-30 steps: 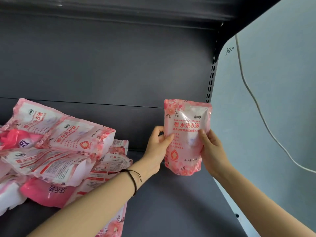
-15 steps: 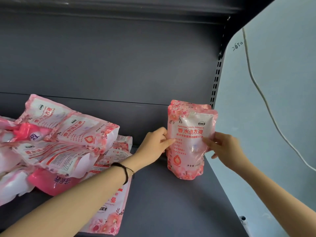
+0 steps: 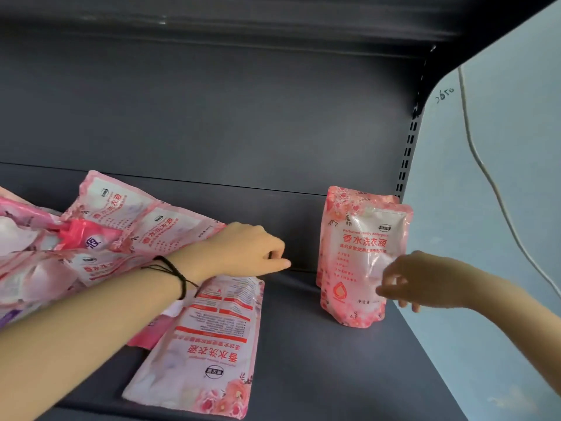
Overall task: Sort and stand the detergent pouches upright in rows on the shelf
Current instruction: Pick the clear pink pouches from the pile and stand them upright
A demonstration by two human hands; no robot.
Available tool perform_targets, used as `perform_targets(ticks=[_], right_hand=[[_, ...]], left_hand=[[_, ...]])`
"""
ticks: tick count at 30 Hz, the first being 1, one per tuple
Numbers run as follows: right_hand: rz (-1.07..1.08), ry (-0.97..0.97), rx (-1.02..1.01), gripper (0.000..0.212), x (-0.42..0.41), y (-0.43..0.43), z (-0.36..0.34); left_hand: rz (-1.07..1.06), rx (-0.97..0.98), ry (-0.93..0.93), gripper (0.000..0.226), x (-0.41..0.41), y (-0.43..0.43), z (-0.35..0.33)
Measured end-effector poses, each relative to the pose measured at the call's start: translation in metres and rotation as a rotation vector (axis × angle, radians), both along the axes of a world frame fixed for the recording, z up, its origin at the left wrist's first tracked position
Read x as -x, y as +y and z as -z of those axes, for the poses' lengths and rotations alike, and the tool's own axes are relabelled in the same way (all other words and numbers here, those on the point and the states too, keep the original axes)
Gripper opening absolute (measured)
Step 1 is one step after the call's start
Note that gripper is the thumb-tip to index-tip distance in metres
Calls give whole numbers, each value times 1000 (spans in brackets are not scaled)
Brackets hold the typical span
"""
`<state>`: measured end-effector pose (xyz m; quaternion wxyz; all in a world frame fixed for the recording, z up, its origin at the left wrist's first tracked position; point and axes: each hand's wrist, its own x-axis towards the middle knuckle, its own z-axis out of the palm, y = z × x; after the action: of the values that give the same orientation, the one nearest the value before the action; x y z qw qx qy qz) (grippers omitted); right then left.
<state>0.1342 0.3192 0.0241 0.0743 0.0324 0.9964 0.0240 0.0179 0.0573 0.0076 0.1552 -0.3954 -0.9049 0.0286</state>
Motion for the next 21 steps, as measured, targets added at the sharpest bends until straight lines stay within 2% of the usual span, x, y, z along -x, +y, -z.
perform_targets(ticks=[2,8,12,18,21], right_hand=[[-122,14,-13,24,-3,-33,-14],[-392,132,-203,25,28,-132,-44],[-427,122,-250,29,68,-188,-49],[-413,189,-413,32,131,-248,-48],[-390,215,-470,32,157,-266,-50]], left_hand=[[-10,114,82,40,6,-28,-6],[-79,268,262,47,41,-121,-19],[-138,389,332,45,61,-178,-28],[-191,425,379,43,100,-243,-37],[-173,411,441,57,118,-259,-34]])
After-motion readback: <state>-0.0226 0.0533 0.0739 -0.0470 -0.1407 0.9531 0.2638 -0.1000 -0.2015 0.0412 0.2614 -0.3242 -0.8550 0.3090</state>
